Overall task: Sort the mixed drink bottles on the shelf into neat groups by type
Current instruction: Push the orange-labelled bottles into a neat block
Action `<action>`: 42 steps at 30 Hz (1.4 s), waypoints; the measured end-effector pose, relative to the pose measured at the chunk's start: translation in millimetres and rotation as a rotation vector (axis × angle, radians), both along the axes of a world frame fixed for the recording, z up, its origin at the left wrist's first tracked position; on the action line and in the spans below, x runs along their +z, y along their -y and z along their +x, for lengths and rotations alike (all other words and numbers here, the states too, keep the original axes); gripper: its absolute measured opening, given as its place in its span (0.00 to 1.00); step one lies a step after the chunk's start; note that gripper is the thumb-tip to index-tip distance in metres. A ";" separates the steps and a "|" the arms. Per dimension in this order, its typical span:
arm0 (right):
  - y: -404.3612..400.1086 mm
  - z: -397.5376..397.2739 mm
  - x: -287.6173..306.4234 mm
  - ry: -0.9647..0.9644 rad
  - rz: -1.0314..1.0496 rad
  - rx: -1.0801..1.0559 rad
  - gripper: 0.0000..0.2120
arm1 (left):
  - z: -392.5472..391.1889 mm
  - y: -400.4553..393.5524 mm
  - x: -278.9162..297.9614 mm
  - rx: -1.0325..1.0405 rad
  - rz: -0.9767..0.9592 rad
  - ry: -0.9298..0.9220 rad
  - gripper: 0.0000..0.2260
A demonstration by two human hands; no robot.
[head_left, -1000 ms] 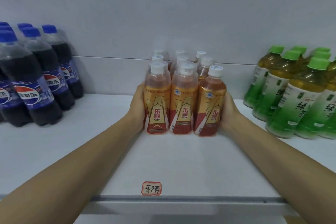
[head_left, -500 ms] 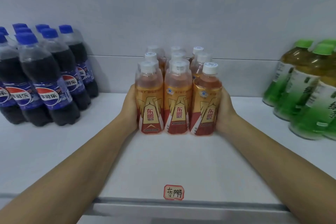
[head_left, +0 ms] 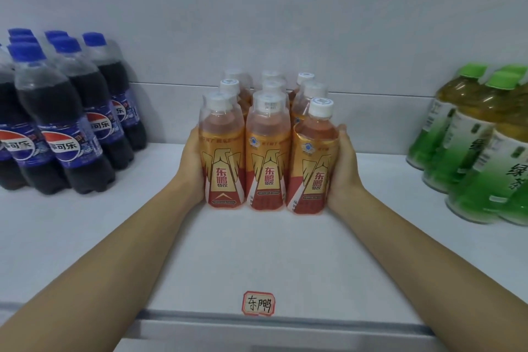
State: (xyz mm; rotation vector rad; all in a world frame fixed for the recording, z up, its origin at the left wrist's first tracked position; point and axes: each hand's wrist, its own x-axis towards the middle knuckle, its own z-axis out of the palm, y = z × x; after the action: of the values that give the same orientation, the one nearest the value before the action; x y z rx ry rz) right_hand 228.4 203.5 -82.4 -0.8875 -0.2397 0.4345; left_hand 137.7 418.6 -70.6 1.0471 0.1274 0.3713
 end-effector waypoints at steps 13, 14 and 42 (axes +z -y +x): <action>4.0 -20.5 2.8 0.098 -0.036 -0.001 0.35 | -20.8 13.0 5.9 0.025 0.085 -0.047 0.26; 2.7 -21.1 2.6 0.098 -0.025 -0.005 0.35 | -20.6 12.1 5.6 0.022 0.088 -0.051 0.26; 31.1 -31.7 7.1 0.417 -0.185 0.176 0.36 | -22.0 6.6 4.3 0.003 0.132 -0.075 0.26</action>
State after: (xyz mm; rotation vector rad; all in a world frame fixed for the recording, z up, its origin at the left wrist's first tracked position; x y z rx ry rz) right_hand 196.8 172.4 -75.4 -1.1404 -0.6722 0.4362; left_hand 115.7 411.9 -66.3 1.1920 0.1733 0.3469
